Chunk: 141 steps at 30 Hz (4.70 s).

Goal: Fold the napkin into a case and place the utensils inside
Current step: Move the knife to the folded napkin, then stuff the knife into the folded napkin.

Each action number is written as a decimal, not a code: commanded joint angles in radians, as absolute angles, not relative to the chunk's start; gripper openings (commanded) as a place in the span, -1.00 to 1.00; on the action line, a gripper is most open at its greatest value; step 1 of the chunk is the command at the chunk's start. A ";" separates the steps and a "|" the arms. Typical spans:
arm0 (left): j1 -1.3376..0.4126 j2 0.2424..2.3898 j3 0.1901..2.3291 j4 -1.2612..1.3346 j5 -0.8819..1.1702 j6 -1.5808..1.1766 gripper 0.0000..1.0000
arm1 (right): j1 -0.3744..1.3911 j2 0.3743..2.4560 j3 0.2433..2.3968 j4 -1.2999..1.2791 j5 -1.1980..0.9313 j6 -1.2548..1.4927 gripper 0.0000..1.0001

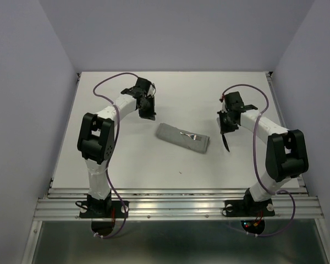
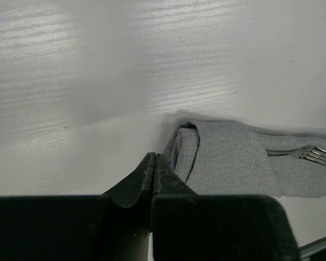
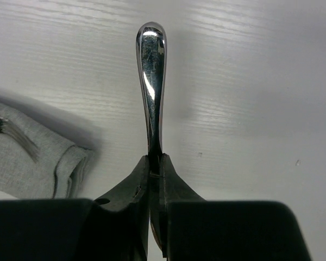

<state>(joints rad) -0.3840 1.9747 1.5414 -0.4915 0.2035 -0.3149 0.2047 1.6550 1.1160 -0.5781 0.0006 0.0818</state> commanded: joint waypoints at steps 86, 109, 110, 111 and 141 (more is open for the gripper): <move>-0.440 2.040 1.537 -0.482 0.330 -0.316 -0.82 | 0.686 1.990 1.540 -0.815 -0.121 -0.402 -0.99; -0.428 1.967 1.540 -0.534 0.152 -0.324 -0.82 | 0.686 1.823 1.408 -0.738 -0.005 -0.336 -0.50; -0.428 1.959 1.540 -0.534 0.137 -0.324 -0.82 | 0.686 1.806 1.388 -0.718 0.027 -0.325 -0.49; -0.428 1.948 1.540 -0.535 0.135 -0.324 -0.82 | 0.686 1.771 1.347 -0.706 0.032 -0.318 -0.50; -0.437 1.942 1.467 -0.495 0.196 -0.337 -0.82 | 0.637 1.701 1.088 -0.512 -0.005 -0.236 -0.25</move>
